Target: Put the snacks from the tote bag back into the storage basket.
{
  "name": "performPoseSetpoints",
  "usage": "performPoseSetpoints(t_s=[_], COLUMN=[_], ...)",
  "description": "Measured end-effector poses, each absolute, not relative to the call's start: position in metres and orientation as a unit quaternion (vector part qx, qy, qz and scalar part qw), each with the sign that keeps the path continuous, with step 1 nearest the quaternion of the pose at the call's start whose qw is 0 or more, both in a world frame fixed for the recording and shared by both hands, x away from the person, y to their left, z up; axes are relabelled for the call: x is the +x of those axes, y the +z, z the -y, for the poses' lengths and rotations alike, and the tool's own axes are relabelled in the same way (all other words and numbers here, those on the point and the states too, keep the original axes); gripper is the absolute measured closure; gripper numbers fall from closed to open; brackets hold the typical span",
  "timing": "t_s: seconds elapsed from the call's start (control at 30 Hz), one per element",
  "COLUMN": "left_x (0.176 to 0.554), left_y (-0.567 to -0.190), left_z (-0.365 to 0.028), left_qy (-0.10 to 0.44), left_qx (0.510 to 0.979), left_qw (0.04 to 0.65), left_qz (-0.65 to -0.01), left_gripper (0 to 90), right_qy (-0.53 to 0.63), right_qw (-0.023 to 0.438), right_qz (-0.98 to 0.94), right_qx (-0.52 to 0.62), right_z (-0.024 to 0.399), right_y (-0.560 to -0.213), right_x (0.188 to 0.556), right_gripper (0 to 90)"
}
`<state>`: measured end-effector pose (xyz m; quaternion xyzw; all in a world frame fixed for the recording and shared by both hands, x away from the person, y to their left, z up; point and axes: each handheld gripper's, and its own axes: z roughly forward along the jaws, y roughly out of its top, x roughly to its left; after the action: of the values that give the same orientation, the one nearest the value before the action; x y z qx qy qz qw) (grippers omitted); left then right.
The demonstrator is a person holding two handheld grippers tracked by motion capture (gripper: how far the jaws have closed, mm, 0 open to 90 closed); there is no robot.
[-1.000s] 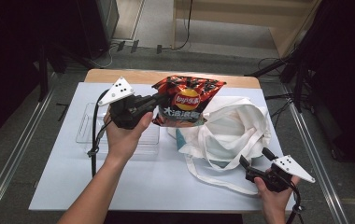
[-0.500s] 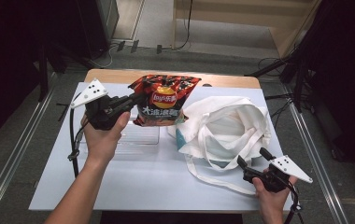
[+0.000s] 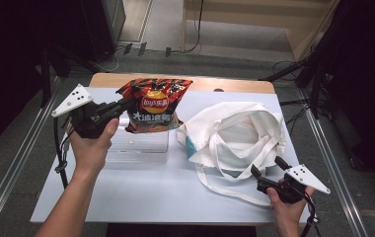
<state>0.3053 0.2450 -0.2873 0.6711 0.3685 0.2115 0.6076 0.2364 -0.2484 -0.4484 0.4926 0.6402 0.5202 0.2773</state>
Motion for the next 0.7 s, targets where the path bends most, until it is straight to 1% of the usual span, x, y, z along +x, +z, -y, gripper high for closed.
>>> performPoseSetpoints(t_s=[0.4,0.7], left_x=[0.302,0.304], left_y=[-0.289,-0.301], left_z=[-0.269,-0.282], left_qy=[0.222,0.217], left_qx=[0.665,0.666], left_qw=[0.603,0.597], left_qz=[-0.38,-0.391], left_gripper=[90.0,90.0], right_qy=[0.518,0.517], right_qw=[0.277,0.278], right_qz=[-0.64,-0.64], right_qx=[0.496,0.496], right_z=[0.248,0.248], right_y=[-0.449,-0.449], right_x=[0.236,0.236], right_gripper=[8.8,8.8])
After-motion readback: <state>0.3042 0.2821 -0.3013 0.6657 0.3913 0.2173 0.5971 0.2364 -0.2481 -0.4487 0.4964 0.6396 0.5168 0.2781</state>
